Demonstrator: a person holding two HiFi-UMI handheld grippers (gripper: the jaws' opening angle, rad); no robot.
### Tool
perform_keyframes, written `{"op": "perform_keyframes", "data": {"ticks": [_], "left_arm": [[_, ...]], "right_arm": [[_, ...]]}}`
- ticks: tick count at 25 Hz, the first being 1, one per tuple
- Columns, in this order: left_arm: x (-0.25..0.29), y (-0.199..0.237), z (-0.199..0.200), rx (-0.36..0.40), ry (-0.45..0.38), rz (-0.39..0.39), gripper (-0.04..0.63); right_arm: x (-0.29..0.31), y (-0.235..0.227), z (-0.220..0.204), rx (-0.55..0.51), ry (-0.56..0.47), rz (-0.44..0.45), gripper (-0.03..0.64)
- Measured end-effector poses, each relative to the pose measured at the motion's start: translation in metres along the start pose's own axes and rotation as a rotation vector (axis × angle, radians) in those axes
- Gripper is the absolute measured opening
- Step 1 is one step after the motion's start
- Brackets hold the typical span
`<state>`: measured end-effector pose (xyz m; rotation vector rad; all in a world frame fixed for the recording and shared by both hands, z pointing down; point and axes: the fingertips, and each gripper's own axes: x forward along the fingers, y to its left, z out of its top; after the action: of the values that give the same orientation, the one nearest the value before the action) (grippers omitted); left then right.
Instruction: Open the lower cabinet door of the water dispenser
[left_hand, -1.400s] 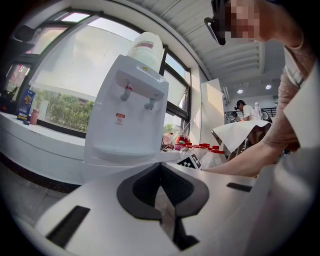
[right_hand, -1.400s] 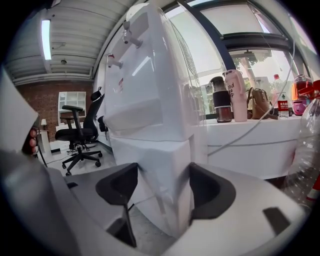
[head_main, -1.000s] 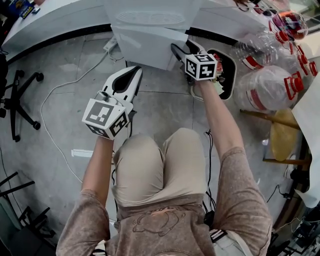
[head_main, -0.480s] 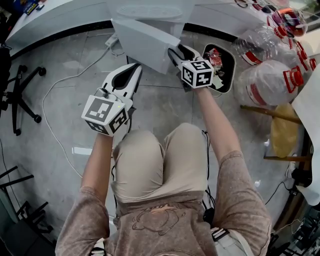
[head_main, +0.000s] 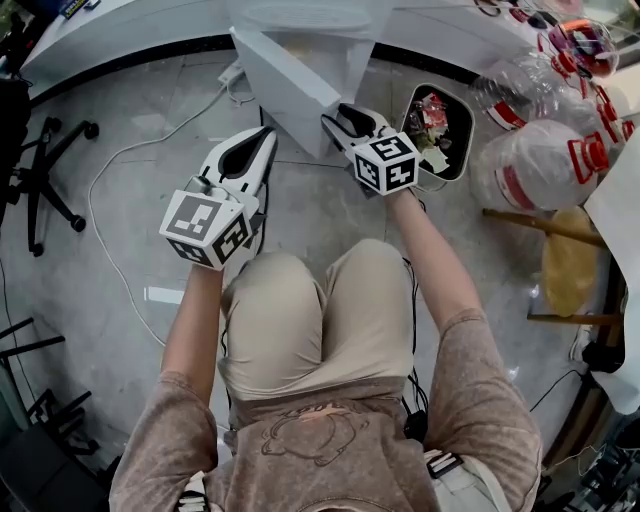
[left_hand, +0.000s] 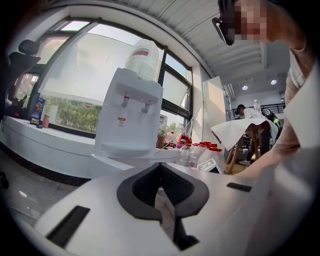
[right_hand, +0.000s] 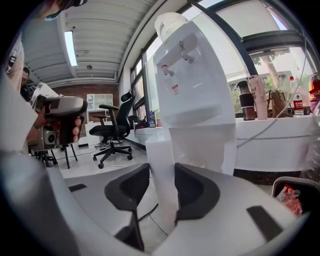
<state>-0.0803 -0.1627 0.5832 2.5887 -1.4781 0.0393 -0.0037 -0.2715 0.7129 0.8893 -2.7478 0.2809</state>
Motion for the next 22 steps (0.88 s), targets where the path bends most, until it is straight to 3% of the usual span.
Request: {"op": "perform_keyframes", "data": {"ticks": [3,7,22], "left_arm": [[-0.006,0.002,-0.001,0.011,0.004,0.014,0.016],[-0.014,0.008,-0.001,-0.002,-0.005,0.040,0.017],[-0.050,0.032,-0.011,-0.044,-0.007,0.125,0.017]], "right_arm": [[0.000,0.018,-0.002,0.005,-0.008,0.051,0.153],[0.001,0.034,-0.003,0.006,-0.009,0.098,0.057],[0.023,0.096,-0.004,-0.017,0.001,0.222,0.043]]}}
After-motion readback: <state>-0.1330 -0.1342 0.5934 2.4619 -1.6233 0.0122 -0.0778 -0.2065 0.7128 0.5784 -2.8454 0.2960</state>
